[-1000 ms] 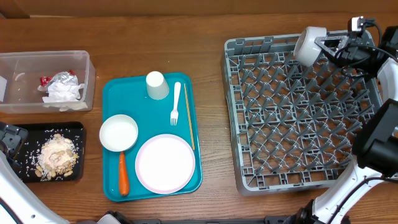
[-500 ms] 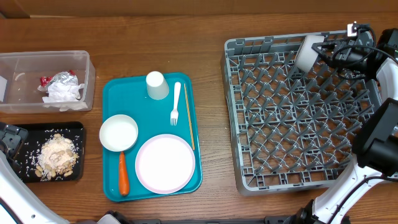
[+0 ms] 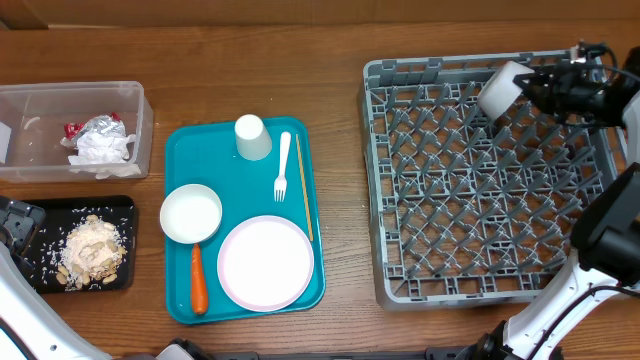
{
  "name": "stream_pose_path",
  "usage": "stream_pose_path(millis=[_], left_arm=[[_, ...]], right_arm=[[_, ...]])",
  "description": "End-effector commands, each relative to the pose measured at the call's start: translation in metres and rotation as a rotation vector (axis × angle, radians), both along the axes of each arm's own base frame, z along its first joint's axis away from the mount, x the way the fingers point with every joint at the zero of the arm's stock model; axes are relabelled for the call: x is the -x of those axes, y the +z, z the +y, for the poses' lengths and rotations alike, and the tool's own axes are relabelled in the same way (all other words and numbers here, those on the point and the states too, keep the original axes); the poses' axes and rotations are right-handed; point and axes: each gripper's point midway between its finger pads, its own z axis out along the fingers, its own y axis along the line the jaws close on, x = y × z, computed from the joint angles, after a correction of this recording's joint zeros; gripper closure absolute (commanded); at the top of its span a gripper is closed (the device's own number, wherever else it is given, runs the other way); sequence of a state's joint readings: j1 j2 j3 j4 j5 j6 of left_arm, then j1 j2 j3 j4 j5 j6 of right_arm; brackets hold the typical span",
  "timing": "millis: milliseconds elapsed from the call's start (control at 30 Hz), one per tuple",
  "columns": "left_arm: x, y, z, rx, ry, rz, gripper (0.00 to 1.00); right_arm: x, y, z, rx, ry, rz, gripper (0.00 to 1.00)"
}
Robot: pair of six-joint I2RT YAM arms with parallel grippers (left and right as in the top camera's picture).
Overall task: Sort waste into correct bins and load items into the dishwasher rack
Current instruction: 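Lower the bowl into the rack and open the right gripper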
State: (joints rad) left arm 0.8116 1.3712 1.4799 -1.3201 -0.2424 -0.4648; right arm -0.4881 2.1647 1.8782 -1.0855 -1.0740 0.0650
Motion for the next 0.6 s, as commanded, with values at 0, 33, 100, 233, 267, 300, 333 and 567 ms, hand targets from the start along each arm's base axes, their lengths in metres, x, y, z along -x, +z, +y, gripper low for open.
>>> stream_pose_path(millis=[0,33,100,233,267,300,333,567], left_arm=[[-0.003,0.006,0.002,-0.009,0.009,-0.019,0.0],[-0.003,0.006,0.002,-0.009,0.009,-0.019,0.0],[-0.003,0.006,0.002,-0.009,0.009,-0.019,0.0],[-0.003,0.006,0.002,-0.009,0.009,-0.019,0.0],[-0.003,0.006,0.002,-0.009,0.009,-0.019,0.0],[-0.003,0.006,0.002,-0.009,0.009,-0.019,0.0],[-0.003,0.006,0.002,-0.009,0.009,-0.019,0.0],[-0.003,0.006,0.002,-0.009,0.009,-0.019,0.0]], right_arm=[[0.017,-0.029,-0.072,0.375,-0.168,0.221,0.87],[0.019,-0.022,-0.077,0.406,-0.178,0.241,0.81],[0.024,-0.01,-0.083,0.443,-0.201,0.273,0.7],[0.046,0.018,-0.105,0.566,-0.318,0.409,0.61],[0.05,0.025,-0.108,0.588,-0.331,0.42,0.6],[0.055,0.033,-0.109,0.605,-0.344,0.432,0.58],[0.06,0.042,-0.111,0.617,-0.364,0.446,0.54],[0.07,0.096,-0.094,0.633,-0.391,0.365,0.25]])
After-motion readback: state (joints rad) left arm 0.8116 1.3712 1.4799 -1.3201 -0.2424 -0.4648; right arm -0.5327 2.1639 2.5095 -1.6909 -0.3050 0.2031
